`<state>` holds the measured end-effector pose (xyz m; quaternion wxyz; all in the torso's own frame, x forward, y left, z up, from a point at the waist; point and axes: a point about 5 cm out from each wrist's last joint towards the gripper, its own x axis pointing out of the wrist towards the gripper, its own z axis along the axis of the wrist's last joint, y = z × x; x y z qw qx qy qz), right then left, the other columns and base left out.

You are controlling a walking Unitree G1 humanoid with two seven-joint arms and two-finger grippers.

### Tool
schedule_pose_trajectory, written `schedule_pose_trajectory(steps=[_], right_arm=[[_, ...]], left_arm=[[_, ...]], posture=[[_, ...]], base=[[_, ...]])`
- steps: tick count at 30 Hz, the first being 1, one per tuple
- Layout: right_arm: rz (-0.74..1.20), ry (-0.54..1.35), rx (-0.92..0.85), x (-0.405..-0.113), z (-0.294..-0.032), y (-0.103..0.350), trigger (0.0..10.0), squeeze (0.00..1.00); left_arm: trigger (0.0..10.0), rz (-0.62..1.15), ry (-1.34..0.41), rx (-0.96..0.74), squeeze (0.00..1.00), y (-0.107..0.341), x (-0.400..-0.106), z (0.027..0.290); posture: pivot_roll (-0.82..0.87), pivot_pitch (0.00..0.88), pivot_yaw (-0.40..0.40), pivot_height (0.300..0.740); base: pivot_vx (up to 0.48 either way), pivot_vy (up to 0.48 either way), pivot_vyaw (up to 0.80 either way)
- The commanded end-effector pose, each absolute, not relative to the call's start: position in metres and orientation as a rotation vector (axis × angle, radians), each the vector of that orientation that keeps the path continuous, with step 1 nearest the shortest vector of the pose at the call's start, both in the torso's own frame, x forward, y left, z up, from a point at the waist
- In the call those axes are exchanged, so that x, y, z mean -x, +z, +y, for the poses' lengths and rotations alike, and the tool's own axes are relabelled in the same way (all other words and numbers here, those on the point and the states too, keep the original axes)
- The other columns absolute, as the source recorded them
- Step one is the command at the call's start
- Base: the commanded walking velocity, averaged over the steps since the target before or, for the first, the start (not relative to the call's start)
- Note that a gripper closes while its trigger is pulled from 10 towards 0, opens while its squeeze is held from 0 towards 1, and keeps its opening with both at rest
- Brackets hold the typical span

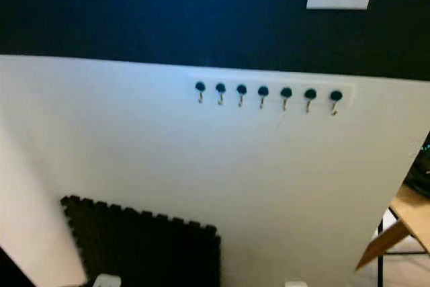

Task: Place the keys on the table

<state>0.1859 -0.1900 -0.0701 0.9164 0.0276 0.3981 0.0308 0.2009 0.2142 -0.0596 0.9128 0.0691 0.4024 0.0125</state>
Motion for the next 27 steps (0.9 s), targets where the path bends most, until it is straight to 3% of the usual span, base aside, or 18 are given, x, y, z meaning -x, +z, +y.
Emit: schedule_pose_trajectory(steps=[1,11,27], right_arm=[[0.830,0.050,-0.048,-0.182,-0.192,-0.073,10.0,0.00],[0.912,0.042,0.018,-0.169,-0.204,-0.082,10.0,0.00],[0.847,0.046,0.065,-0.173,-0.210,-0.078,10.0,0.00]], left_arm=[[10.0,0.863,0.019,-0.147,0.00,-0.066,-0.192,0.211],[10.0,0.911,-0.009,-0.162,0.00,-0.076,-0.181,0.203],[10.0,0.863,-0.005,-0.149,0.00,-0.076,-0.184,0.196]], posture=[[0.04,0.000,0.000,0.740],[0.04,0.000,-0.031,0.740],[0.04,0.000,-0.052,0.740]], base=[[0.000,0.000,0.00],[0.000,0.000,0.00],[0.000,0.000,0.00]])
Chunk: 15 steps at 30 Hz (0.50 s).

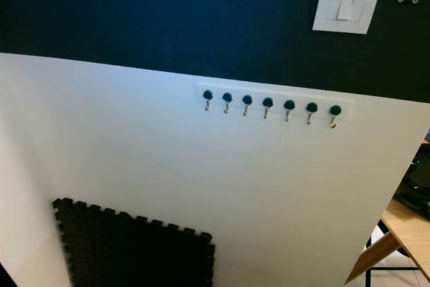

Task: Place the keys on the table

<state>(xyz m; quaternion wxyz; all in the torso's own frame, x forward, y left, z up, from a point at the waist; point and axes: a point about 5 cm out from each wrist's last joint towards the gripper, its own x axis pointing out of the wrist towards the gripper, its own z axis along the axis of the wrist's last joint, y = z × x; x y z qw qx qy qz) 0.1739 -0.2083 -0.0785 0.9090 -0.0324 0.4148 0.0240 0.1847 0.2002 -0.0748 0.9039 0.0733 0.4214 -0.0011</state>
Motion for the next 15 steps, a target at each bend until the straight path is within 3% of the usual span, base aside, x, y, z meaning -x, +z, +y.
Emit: schedule_pose_trajectory(steps=[1,15], right_arm=[[0.833,0.050,0.044,-0.173,-0.208,-0.078,10.0,0.00],[0.857,0.021,-0.030,-0.165,-0.197,-0.085,10.0,0.00]], left_arm=[[10.0,0.800,0.017,-0.135,0.00,-0.071,-0.190,0.196],[10.0,0.823,-0.009,-0.106,0.00,-0.073,-0.188,0.197]], posture=[[0.04,0.000,-0.052,0.740],[0.05,0.000,-0.012,0.740]], base=[[0.000,0.000,0.00],[0.000,0.000,0.00]])
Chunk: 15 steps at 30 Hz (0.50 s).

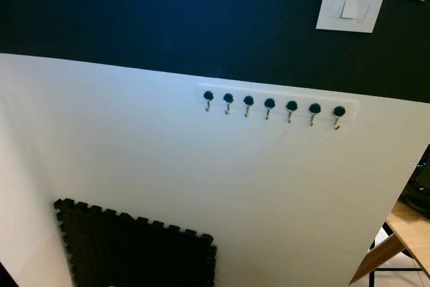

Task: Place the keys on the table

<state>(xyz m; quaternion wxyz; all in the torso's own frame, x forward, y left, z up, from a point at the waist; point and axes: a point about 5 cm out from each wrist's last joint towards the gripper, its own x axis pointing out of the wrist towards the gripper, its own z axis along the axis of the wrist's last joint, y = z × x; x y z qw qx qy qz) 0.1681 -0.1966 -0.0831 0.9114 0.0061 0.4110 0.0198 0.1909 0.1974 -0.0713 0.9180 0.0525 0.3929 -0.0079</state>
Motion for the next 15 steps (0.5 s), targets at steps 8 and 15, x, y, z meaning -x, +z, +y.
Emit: schedule_pose_trajectory(steps=[8,15], right_arm=[[0.895,0.023,-0.053,-0.154,-0.193,-0.091,10.0,0.00],[0.917,0.009,-0.054,-0.148,-0.193,-0.093,10.0,0.00]], left_arm=[[10.0,0.796,-0.025,-0.072,0.00,-0.072,-0.191,0.192],[10.0,0.793,-0.037,-0.098,0.00,-0.071,-0.193,0.193]], posture=[[0.04,0.002,-0.004,0.740],[0.05,0.010,0.002,0.740]], base=[[0.000,0.000,0.00],[0.000,0.000,0.00]])
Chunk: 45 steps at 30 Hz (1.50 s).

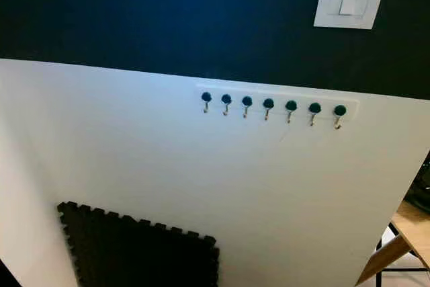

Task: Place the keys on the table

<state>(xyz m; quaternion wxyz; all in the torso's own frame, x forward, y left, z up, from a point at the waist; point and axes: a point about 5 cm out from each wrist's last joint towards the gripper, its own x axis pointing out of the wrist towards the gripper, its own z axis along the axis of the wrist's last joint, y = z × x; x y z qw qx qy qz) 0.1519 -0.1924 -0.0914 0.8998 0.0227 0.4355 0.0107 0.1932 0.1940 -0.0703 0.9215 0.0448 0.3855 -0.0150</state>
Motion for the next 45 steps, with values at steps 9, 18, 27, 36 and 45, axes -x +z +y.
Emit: schedule_pose_trajectory(steps=[9,18,27,36,45], right_arm=[[0.932,0.003,-0.068,-0.1451,-0.1923,-0.0949,10.0,0.00],[0.929,0.006,-0.062,-0.1462,-0.1934,-0.0943,10.0,0.00],[0.921,0.007,-0.061,-0.1478,-0.1949,-0.0934,10.0,0.00],[0.918,0.011,-0.058,-0.1500,-0.1952,-0.0926,10.0,0.00],[0.911,0.026,-0.050,-0.1534,-0.1942,-0.0914,10.0,0.00]], left_arm=[[10.0,0.786,-0.050,-0.095,0.00,-0.0710,-0.1927,0.1899],[10.0,0.779,-0.051,-0.093,0.00,-0.0708,-0.1930,0.1890],[10.0,0.777,-0.038,-0.091,0.00,-0.0708,-0.1912,0.1930],[10.0,0.772,-0.031,-0.088,0.00,-0.0702,-0.1920,0.1940],[10.0,0.763,-0.024,-0.074,0.00,-0.0699,-0.1915,0.1947]], posture=[[0.04,0.013,0.008,0.740],[0.05,0.016,0.003,0.740],[0.05,0.013,0.003,0.740],[0.05,0.011,0.002,0.740],[0.06,0.009,0.000,0.740]], base=[[0.000,0.000,-0.52],[0.000,0.000,-0.78],[0.000,0.000,-0.78],[0.000,0.000,-0.78],[0.000,0.000,-0.78]])
